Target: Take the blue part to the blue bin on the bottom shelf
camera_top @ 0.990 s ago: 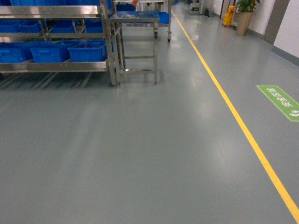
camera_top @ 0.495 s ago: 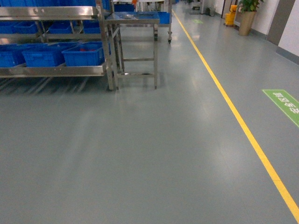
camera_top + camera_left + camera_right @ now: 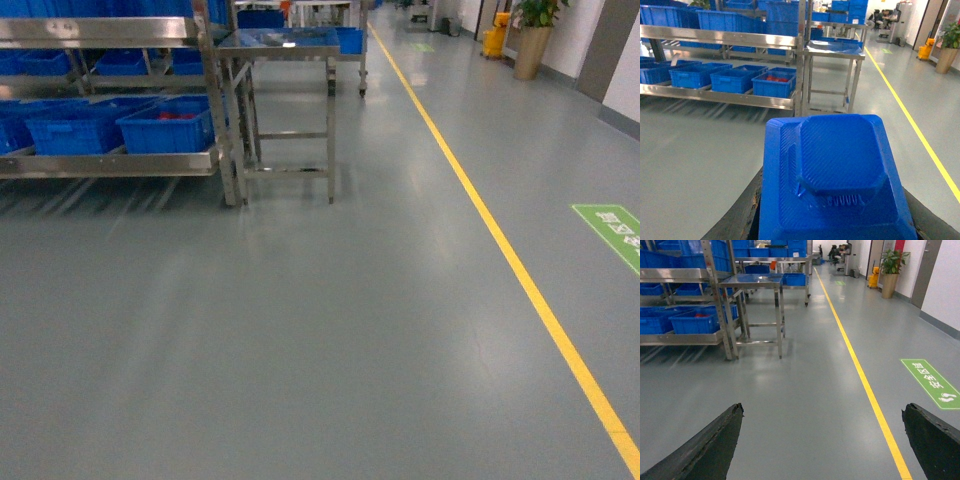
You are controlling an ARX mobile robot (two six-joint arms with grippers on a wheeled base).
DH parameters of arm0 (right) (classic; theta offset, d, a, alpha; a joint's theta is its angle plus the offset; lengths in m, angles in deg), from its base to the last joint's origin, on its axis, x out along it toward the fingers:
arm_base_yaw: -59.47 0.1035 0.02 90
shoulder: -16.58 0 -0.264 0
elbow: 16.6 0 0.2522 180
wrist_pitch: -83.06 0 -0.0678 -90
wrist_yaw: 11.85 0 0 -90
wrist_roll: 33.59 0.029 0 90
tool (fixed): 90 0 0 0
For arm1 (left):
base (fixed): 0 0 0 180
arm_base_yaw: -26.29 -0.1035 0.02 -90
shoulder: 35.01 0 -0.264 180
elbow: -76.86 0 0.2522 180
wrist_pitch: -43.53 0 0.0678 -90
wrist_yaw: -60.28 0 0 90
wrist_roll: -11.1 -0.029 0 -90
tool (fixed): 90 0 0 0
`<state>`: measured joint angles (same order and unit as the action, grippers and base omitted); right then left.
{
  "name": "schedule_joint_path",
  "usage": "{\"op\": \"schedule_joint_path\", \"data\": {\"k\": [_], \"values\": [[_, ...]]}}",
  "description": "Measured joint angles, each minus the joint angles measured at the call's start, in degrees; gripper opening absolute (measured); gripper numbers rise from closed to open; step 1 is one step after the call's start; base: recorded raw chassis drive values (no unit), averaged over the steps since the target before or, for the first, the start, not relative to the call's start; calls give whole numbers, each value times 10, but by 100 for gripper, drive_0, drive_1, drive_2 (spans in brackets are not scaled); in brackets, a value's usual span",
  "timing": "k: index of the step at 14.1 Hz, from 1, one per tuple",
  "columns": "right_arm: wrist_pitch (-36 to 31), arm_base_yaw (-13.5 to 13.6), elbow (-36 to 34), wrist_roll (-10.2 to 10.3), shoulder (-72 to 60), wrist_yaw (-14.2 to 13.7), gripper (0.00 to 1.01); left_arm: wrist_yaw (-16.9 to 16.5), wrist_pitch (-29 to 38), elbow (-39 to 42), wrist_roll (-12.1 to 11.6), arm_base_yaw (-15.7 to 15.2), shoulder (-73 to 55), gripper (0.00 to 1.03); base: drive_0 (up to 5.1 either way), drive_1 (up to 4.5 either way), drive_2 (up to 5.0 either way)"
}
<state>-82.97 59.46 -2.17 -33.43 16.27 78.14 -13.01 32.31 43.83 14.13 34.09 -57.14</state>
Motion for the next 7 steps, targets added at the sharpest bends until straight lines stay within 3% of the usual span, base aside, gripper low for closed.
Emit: {"op": "schedule_joint_path", "data": {"k": [7], "values": [[2, 0, 0, 0, 0, 0, 98, 0, 0, 0, 0, 0, 1, 44, -8, 395, -411]]}}
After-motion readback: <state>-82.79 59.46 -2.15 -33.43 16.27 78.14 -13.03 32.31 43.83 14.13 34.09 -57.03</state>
